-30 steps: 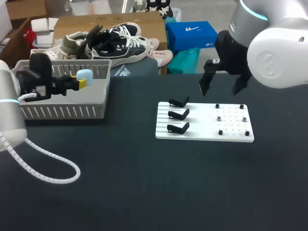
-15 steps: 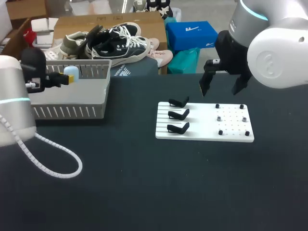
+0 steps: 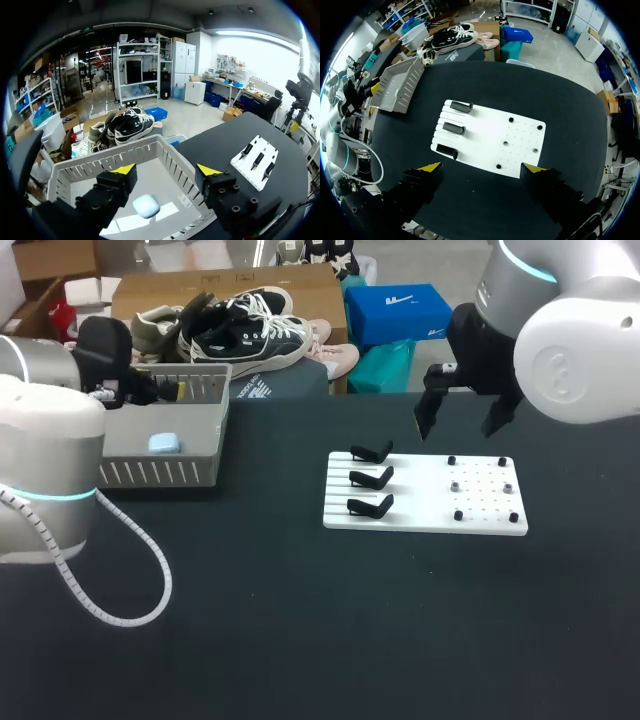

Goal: Pick up each earbud case from the left stands, insert the matching earbuds, close the lid, and place the case in the box.

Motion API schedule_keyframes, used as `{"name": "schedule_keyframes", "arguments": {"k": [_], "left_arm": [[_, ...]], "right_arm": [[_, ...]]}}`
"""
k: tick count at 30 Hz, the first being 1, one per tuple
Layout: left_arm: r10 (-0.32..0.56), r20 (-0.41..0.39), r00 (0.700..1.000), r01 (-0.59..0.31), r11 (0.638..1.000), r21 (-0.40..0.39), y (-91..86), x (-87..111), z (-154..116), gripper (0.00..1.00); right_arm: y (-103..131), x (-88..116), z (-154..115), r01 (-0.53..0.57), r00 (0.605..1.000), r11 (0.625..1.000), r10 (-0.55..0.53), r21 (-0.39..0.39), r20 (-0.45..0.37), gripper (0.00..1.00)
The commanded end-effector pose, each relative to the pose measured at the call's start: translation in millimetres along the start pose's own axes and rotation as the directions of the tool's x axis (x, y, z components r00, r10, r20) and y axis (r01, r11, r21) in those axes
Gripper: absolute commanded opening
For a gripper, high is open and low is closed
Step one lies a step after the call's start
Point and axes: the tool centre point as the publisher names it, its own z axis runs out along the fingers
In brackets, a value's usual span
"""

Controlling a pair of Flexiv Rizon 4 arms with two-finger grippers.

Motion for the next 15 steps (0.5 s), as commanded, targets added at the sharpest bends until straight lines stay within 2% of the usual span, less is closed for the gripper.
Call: {"name": "schedule_keyframes", "arguments": {"k": [1, 8, 15], "left_arm": [[0.007, 0.098, 0.995, -0.011, 0.999, 0.039, -11.2, -0.8, -29, 1.0], [0.05, 0.163, 0.985, -0.082, 0.978, 0.194, -55.3, -11.9, -59, 1.0], [0.043, 0.203, 0.978, -0.109, 0.939, 0.325, -94.7, -9.1, -65, 1.0]], "right_arm": [[0, 3, -1, -0.003, 1.0, 1.0, 0.003, 0.003, 0.008, 1.0], [0, 3, -1, -0.003, 1.0, 1.0, 0.003, 0.003, 0.008, 1.0], [0, 3, -1, -0.003, 1.0, 1.0, 0.003, 0.003, 0.008, 1.0]]}}
